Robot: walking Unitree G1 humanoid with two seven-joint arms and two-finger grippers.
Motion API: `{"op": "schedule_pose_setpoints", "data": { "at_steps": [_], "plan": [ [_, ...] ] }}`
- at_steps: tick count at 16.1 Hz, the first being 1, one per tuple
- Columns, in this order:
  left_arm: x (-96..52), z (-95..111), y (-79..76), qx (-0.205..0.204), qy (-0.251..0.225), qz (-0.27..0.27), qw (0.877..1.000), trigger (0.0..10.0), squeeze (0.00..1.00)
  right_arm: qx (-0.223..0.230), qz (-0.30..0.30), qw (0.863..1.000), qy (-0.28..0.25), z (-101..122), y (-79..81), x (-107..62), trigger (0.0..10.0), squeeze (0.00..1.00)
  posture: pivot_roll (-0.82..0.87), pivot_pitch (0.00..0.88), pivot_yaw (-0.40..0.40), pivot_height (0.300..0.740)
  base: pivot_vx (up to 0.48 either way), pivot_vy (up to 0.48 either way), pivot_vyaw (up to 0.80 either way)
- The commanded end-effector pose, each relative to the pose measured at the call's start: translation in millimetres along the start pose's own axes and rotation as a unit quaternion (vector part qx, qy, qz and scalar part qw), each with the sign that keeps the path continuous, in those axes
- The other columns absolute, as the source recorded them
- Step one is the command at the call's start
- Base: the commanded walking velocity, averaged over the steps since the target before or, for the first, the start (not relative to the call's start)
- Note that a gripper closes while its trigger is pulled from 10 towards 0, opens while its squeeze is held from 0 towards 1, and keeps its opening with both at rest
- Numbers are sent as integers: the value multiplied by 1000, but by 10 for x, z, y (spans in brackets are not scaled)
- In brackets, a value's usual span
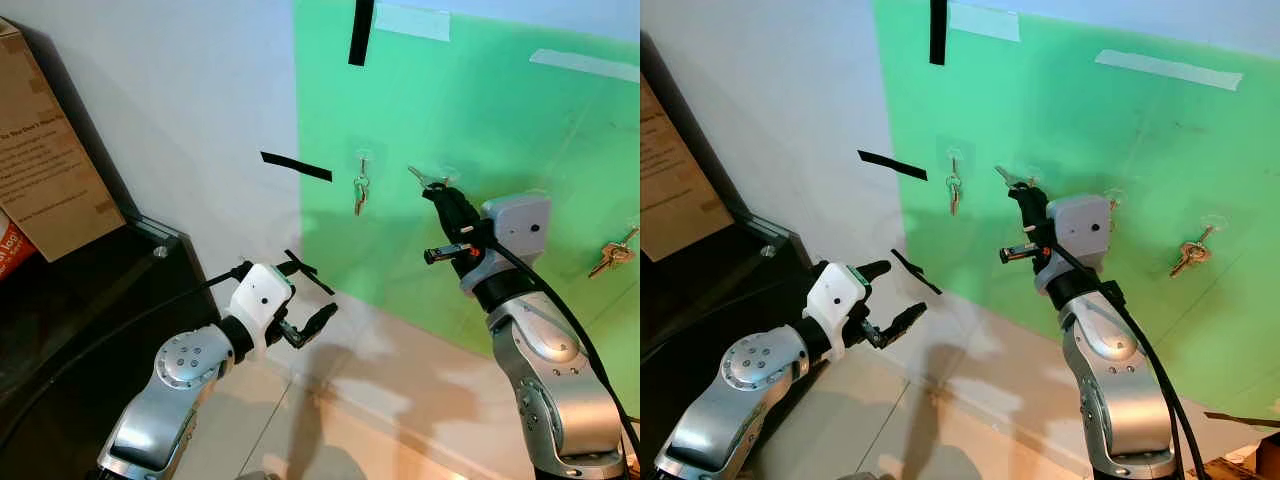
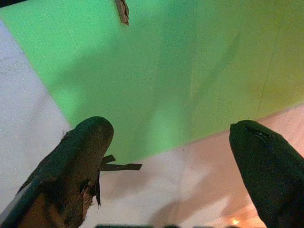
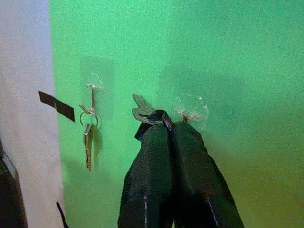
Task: Hang keys on a hook
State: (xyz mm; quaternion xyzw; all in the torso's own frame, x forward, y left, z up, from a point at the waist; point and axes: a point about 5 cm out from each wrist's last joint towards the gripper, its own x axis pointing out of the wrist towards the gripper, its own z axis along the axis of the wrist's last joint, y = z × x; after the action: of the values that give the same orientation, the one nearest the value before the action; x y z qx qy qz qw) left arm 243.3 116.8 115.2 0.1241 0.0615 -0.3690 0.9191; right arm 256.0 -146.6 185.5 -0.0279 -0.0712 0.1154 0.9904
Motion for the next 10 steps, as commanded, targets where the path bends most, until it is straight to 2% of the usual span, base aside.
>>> {"op": "schedule_pose_setpoints", "data": {
  "at_steps": [1, 6, 7, 10],
  "plan": [
    [6, 31, -5, 7, -4, -6, 1000, 10000, 102, 5, -10, 1000, 1, 13, -37, 19, 10000, 0, -65, 0, 39, 740, 0, 0, 0],
    [12, 58, -8, 4, -13, -9, 1000, 10000, 106, 35, -58, 996, 59, -158, -140, 12, 10000, 0, -66, 0, 42, 740, 0, 0, 0],
    [14, 67, -11, 3, -16, -11, 1000, 10000, 106, 48, -64, 993, 85, -239, -156, -11, 10000, 0, -66, 0, 42, 740, 0, 0, 0],
    [17, 76, -12, 3, -18, -11, 1000, 10000, 102, 46, -48, 994, 91, -263, -106, -27, 10000, 0, -66, 0, 42, 740, 0, 0, 0]
  ]
}}
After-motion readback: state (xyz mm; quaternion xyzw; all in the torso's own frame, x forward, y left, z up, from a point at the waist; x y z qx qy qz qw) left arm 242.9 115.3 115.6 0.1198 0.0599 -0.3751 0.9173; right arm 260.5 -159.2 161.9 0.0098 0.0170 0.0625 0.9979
